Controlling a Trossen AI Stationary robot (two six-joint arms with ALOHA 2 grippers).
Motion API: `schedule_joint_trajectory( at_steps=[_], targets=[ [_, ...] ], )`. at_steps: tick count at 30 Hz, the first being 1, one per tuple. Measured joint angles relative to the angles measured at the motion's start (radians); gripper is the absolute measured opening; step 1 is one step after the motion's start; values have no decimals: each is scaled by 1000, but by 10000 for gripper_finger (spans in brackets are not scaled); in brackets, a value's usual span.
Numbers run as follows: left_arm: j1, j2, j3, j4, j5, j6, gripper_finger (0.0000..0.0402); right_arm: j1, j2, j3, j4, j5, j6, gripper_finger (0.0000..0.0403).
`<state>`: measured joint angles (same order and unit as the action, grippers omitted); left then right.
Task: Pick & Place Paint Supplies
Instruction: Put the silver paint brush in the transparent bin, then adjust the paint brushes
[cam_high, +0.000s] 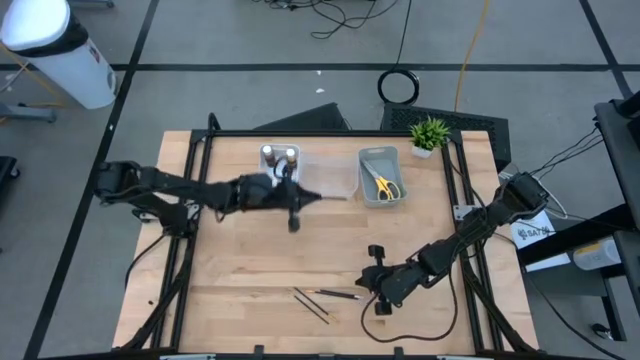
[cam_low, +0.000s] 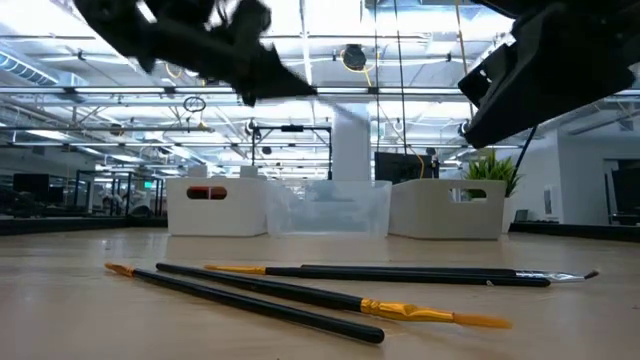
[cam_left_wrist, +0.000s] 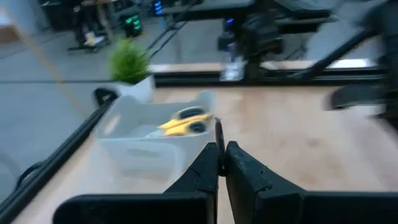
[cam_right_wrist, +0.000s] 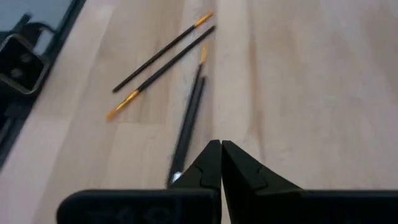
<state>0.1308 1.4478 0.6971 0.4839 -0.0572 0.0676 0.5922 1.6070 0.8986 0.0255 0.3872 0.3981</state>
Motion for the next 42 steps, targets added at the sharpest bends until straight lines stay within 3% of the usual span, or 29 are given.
schedule_joint_trajectory(
  at_steps=[10,19,24,26,29,34,37,42],
  targets=[
    [188,182,-1,136,210,-19,19,-21,0,-35,12,9,5,0],
    [202,235,0,170,109,-104,150,-50,-1,-36,16,9,27,0],
    [191,197,0,163,112,-170,191,-50,-1,-36,56,7,35,0],
    [172,157,0,120,127,-213,203,-50,0,-37,130,4,36,0],
    [139,98,0,99,228,-269,210,-42,0,-64,327,-19,33,0],
    [57,32,0,58,395,-377,205,-28,64,-112,710,-167,32,0],
    [-17,19,0,60,423,-390,200,-14,140,-26,651,-201,35,0],
    [-126,15,0,128,397,-382,193,3,345,313,235,-210,32,0]
  ],
)
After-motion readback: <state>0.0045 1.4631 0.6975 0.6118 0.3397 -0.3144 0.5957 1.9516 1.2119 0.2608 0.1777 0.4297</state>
